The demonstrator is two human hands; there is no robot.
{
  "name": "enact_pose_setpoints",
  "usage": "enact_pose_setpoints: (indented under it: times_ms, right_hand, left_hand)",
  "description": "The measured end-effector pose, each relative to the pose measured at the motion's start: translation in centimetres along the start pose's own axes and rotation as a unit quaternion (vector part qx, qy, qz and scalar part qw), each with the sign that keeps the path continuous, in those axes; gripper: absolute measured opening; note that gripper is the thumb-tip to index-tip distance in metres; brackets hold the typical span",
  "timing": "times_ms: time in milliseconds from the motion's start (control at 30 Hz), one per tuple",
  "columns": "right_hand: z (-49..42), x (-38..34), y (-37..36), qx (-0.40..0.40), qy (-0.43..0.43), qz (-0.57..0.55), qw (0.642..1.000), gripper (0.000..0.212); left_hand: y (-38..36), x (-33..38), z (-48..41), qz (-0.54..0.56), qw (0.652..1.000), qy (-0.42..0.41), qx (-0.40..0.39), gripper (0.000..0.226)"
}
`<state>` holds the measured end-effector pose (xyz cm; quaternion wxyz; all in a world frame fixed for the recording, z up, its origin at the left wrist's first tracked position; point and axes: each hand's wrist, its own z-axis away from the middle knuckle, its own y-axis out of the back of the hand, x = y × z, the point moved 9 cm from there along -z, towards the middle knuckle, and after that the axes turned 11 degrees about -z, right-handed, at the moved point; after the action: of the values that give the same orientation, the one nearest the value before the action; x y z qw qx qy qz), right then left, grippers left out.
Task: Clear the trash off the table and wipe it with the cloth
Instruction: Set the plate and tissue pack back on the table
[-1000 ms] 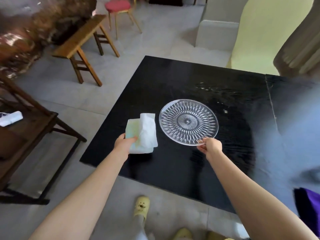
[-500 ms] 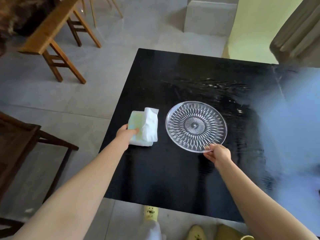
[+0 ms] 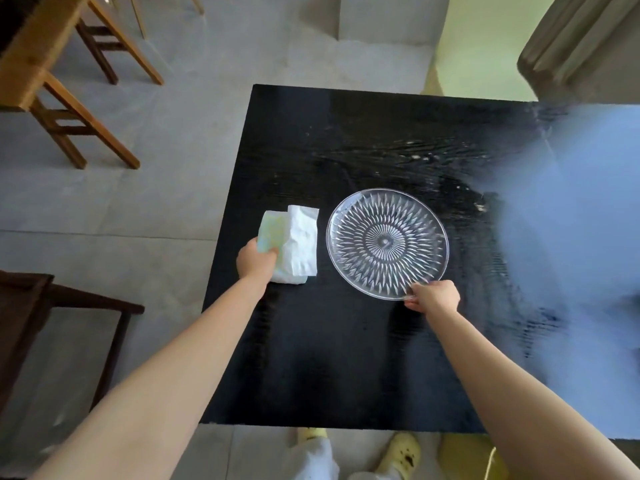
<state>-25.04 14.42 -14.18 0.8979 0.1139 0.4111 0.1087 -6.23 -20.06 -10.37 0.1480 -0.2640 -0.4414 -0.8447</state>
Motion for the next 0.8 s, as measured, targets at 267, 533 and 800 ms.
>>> enact_pose_setpoints:
  times_ms: [267,533,800]
  right_hand:
    - [-0.1,0.5,0.3,-0.029,-0.053,0.032,0.998,0.021]
    - [2.7,-4.5,2.9,-0.058,-0.026,0.169,0.984,0.021]
    - [6.4,-9.8,9.0,-0.168,-0.040,0.350,0.921,0.038]
  left_hand:
    - [0.7,0.4,1.3,-0.103,0.995,-0.008,0.005,0.046]
    - [3.9,6.8,6.0,-0.190,0.961,-0.167,0.110,0.035]
    - [-4.4,16.0,12.9,-0.450,0.832,-0.289,-0.149,0.038]
